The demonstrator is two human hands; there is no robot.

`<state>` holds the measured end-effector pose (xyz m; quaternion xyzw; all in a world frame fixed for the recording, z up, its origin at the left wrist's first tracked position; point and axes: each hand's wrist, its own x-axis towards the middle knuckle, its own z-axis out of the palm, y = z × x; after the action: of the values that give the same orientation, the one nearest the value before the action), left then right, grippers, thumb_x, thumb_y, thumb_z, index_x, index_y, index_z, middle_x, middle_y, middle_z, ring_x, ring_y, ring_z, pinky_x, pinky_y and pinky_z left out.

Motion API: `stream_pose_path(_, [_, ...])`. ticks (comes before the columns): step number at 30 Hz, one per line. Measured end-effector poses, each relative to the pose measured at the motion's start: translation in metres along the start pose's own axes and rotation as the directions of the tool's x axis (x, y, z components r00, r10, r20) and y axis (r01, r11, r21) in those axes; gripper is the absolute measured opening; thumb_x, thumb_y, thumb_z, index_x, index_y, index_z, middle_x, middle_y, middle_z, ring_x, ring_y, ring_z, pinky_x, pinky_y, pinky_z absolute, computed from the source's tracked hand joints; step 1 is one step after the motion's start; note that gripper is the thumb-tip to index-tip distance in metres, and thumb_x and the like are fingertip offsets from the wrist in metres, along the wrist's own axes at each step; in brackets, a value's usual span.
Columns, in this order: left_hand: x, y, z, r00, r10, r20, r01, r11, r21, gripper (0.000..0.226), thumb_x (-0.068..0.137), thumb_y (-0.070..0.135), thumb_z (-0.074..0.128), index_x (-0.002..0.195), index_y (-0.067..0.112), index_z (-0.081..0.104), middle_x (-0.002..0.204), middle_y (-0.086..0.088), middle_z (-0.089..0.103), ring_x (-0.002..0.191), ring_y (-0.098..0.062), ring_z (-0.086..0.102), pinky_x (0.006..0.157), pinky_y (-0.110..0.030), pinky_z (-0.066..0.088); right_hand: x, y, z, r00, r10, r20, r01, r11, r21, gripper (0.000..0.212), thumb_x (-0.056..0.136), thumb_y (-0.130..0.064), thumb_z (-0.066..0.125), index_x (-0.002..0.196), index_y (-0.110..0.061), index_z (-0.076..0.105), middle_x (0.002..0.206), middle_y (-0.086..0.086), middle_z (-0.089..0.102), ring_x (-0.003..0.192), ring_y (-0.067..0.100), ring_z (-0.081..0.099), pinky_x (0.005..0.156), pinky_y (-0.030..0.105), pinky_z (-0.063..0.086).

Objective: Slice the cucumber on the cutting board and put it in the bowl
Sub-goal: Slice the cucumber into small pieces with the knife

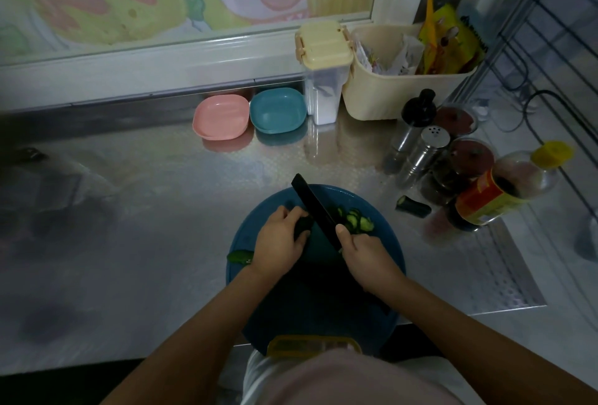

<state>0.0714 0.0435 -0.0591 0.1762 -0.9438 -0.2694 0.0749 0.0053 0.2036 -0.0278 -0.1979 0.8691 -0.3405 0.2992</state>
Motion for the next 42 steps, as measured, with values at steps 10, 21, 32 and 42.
stream_pose_path(10, [-0.001, -0.001, 0.0, 0.999, 0.032, 0.0, -0.032, 0.999, 0.013, 0.023, 0.081, 0.015, 0.068, 0.102, 0.011, 0.061, 0.092, -0.009, 0.055, 0.083, -0.024, 0.055, 0.062, -0.024, 0.035, -0.002, -0.002, 0.007, 0.999, -0.038, -0.018, 0.038, 0.998, -0.043, 0.063, 0.101, -0.044, 0.02, 0.056, -0.01, 0.047, 0.057, 0.008, 0.052, 0.058, 0.024, 0.055, 0.059, 0.035, 0.043])
stream_pose_path(21, [-0.001, -0.005, -0.001, 0.999, 0.042, -0.005, -0.042, 0.997, -0.064, 0.023, 0.08, 0.013, 0.07, 0.101, 0.01, 0.062, 0.093, -0.007, 0.058, 0.087, -0.022, 0.056, 0.066, -0.027, 0.043, 0.01, -0.009, 0.019, 1.0, 0.013, 0.002, -0.013, 1.0, 0.0, 0.061, 0.102, -0.039, 0.02, 0.053, -0.012, 0.043, 0.053, 0.004, 0.046, 0.051, 0.018, 0.047, 0.056, 0.03, 0.039])
stream_pose_path(32, [-0.001, -0.005, 0.0, 1.0, 0.028, -0.012, -0.029, 0.997, -0.076, 0.021, 0.079, 0.014, 0.071, 0.097, 0.01, 0.061, 0.093, -0.007, 0.058, 0.086, -0.021, 0.056, 0.066, -0.029, 0.045, 0.0, -0.004, 0.01, 1.0, -0.006, 0.003, 0.006, 1.0, -0.02, 0.062, 0.102, -0.042, 0.022, 0.051, -0.011, 0.041, 0.053, 0.004, 0.046, 0.05, 0.016, 0.045, 0.049, 0.03, 0.033])
stream_pose_path(42, [-0.001, -0.005, 0.001, 0.999, 0.027, -0.028, -0.029, 0.996, -0.084, 0.02, 0.079, 0.014, 0.072, 0.094, 0.009, 0.061, 0.092, -0.006, 0.058, 0.085, -0.02, 0.055, 0.064, -0.025, 0.038, 0.007, -0.003, 0.008, 0.999, -0.033, 0.004, 0.033, 0.999, -0.018, 0.063, 0.101, -0.044, 0.022, 0.052, -0.01, 0.045, 0.055, 0.006, 0.049, 0.055, 0.022, 0.05, 0.056, 0.031, 0.038])
